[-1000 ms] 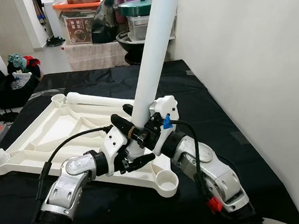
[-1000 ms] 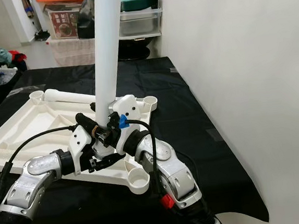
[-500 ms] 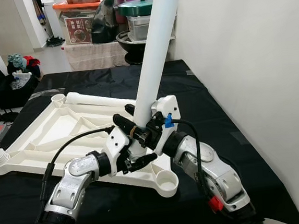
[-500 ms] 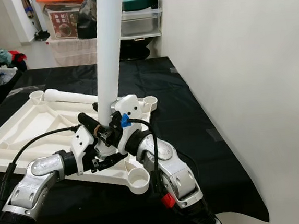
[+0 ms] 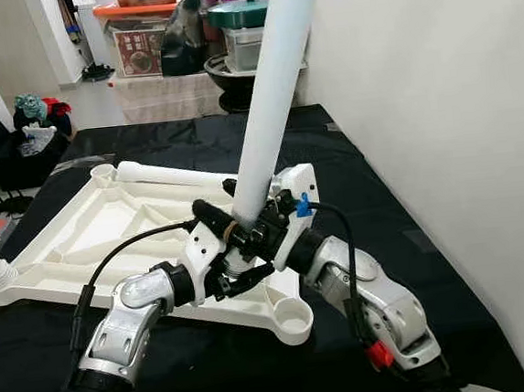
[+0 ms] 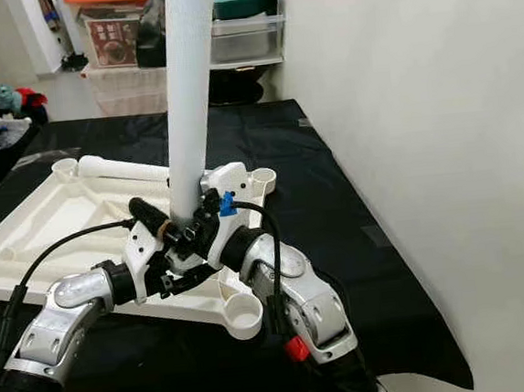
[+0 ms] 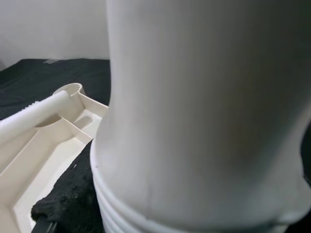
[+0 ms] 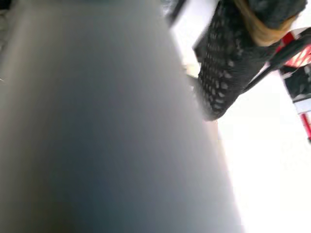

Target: Building children table

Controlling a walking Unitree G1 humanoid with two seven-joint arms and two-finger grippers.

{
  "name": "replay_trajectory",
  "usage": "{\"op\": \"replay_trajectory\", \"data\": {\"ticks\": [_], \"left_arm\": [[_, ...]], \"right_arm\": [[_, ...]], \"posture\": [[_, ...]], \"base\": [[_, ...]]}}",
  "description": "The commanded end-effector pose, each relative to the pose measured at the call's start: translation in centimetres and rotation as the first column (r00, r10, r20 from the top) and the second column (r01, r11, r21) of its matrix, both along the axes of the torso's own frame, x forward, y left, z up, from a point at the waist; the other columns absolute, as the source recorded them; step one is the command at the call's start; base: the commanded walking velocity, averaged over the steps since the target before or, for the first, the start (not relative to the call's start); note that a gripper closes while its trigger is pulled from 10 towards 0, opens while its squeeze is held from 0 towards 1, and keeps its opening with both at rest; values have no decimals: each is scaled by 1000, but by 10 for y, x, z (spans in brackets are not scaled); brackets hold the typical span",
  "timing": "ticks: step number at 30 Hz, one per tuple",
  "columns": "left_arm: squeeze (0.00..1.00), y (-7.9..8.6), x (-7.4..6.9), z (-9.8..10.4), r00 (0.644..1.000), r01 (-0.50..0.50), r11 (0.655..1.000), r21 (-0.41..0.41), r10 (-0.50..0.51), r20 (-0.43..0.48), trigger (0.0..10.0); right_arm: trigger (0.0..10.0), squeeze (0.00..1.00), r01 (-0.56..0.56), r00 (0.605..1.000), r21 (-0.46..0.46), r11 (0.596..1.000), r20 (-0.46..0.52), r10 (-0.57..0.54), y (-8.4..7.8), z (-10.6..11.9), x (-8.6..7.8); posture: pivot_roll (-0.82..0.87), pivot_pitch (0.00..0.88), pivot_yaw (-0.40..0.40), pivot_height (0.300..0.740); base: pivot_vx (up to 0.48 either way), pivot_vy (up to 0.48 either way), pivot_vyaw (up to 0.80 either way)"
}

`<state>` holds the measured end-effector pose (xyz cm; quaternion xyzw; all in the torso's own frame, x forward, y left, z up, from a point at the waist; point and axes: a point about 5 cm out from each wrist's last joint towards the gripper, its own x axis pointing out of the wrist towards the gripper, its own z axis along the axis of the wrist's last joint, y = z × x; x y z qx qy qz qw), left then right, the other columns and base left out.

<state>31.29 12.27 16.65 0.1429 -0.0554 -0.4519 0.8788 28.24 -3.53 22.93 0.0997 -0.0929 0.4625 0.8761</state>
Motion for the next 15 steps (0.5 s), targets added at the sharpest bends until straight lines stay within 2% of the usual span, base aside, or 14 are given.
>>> {"op": "replay_trajectory", "data": {"ticks": [1, 4, 11, 12, 15], "left_arm": [[0, -2, 2, 5, 1000, 3, 1000, -3, -3, 27, 10000], [0, -2, 2, 5, 1000, 1, 1000, -3, -1, 25, 10000], [0, 0, 2, 2, 1000, -9, 1000, 2, 9, 20, 10000], [0, 0, 2, 1, 1000, -12, 1000, 1, 12, 20, 10000], [0, -1, 2, 1, 1000, -12, 1000, -1, 12, 20, 10000]], "right_arm": [[10000, 0, -28, 1000, -9, 1000, 0, 28, 2, 0, -4], [10000, 0, -31, 999, -13, 999, 8, 31, 1, 1, -5], [10000, 0, 52, 998, 16, 998, 20, -53, -18, 13, 3], [10000, 0, 117, 993, 47, 992, 17, -118, -32, 20, 9], [10000, 0, 170, 985, 75, 983, 12, -171, -42, 25, 12]], "posture": [[55, 0, -19, 740], [54, 0, -18, 740], [50, 0, -15, 740], [44, 0, -12, 740], [42, 0, -11, 740]], "base": [[0, 0, 0], [0, 0, 0], [0, 0, 0], [0, 0, 0], [0, 0, 0]]}}
